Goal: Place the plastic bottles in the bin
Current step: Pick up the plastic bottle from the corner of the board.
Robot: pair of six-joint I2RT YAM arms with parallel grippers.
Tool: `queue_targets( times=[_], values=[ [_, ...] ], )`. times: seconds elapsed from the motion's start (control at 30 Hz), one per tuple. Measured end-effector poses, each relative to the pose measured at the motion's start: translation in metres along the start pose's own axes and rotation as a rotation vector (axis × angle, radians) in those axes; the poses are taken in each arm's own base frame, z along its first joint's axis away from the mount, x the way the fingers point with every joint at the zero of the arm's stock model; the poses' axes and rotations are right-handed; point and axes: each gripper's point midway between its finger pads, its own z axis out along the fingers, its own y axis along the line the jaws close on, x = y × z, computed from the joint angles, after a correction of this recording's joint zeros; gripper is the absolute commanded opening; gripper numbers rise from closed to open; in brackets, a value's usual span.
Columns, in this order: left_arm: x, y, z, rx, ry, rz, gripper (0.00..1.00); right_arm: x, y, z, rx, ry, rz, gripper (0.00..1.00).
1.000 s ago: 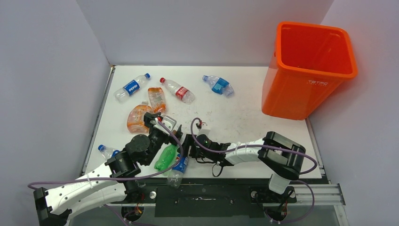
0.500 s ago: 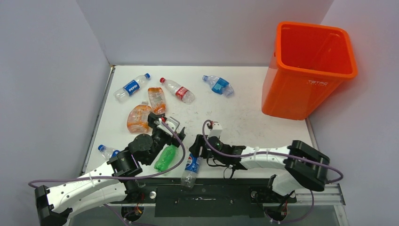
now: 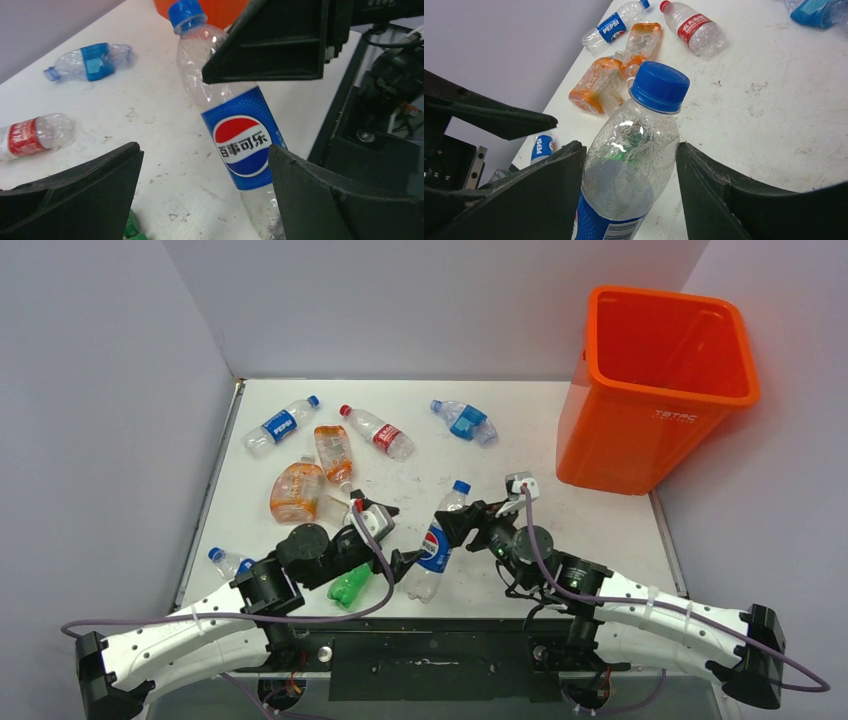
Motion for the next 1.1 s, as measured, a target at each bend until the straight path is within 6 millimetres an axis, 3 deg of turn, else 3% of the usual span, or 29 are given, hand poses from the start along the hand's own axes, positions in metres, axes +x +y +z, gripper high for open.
queue_targets(
  times=[0.2,0.37,0.73,0.93,0.97,1.03,1.1],
  values=[
    [0.004,-0.031,0.003,0.161,0.022,-0.075,0.96,-0.021,-0.001,-0.014,-0.019,-0.065,-0.022,0.05],
    [0.008,-0.051,0.010,0.273,0.068,-0.140,0.96,-0.024,0.004,-0.020,-0.078,-0.090,-0.031,0.05],
    [0.023,-0.062,0.026,0.337,0.165,-0.237,0.98,-0.036,0.029,-0.032,-0.263,-0.191,-0.023,0.05],
    [0.025,-0.073,0.027,0.398,0.192,-0.263,0.47,-0.045,0.038,-0.035,-0.315,-0.243,-0.027,0.06],
    [0.025,-0.074,0.028,0.403,0.194,-0.264,0.43,-0.045,0.039,-0.034,-0.318,-0.247,-0.032,0.14],
    [0.026,-0.070,0.029,0.389,0.194,-0.264,0.39,-0.045,0.040,-0.035,-0.325,-0.247,-0.043,0.46],
    [0.027,-0.066,0.030,0.371,0.196,-0.264,0.36,-0.044,0.041,-0.035,-0.327,-0.241,-0.052,0.73]
  ],
)
